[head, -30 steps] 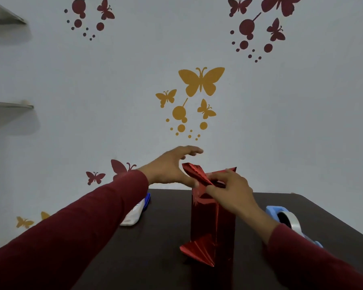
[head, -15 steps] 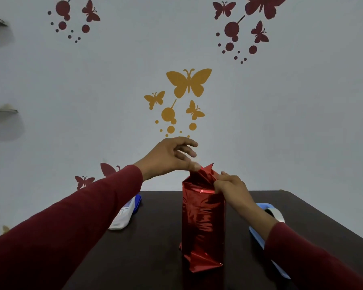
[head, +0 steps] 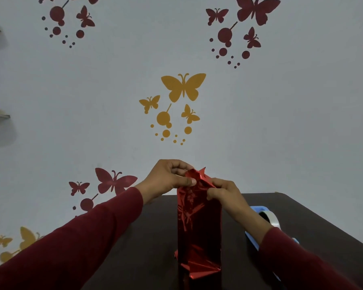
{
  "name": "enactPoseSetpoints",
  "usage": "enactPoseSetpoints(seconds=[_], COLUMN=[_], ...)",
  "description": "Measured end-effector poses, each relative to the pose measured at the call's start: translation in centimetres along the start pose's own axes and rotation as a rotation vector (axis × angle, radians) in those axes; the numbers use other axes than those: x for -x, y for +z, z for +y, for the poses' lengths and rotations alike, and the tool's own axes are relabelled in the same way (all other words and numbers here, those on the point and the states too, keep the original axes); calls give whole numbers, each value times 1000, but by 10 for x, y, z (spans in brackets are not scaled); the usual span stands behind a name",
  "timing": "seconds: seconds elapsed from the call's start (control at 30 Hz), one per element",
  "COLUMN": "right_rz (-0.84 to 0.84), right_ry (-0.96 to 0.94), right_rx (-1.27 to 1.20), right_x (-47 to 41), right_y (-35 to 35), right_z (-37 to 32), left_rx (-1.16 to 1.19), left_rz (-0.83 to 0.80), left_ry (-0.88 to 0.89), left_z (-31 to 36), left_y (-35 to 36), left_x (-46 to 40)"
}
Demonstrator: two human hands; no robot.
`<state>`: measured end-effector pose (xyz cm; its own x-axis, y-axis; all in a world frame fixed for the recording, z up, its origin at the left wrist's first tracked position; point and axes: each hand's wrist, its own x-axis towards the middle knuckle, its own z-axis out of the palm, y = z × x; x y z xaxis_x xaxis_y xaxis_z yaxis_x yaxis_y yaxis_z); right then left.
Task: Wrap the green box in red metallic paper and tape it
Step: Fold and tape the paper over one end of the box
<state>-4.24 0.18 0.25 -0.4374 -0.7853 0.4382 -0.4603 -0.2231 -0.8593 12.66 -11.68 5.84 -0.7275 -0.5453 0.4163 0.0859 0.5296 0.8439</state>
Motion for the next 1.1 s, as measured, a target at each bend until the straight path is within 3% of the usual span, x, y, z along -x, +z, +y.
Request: enactPoseSetpoints(seconds=[0.13,0.47,0.53,0.63,0.7,0.93,1.07,1.1], right_rz=[-2,-16,-7,0,-4,-26,-15,-16], right_ry=[-3,-37,-37,-27,-18,-13,-10,-11], right_rx=[-30,-35,-26,-17,-29,-42,-50,-49], right_x=[-1,1,0,-2,-2,-1,-1,-1], right_y=[2,1,2,2,3,0,-2,-2], right_z=[1,1,3,4,3,2,1,0], left_rx=[-1,11,-33,-385,-485,-167,-538,-627], left_rz=[64,146,96,-104,-150,169,-223,-254], left_ry=[2,197,169,74,81,167,8,-6], left_z=[1,6,9,13,19,40,32,28], left_y=[3,7,4,1,-1,-4,-9,-10], left_x=[-3,2,2,0,-5,-19,-13,-13])
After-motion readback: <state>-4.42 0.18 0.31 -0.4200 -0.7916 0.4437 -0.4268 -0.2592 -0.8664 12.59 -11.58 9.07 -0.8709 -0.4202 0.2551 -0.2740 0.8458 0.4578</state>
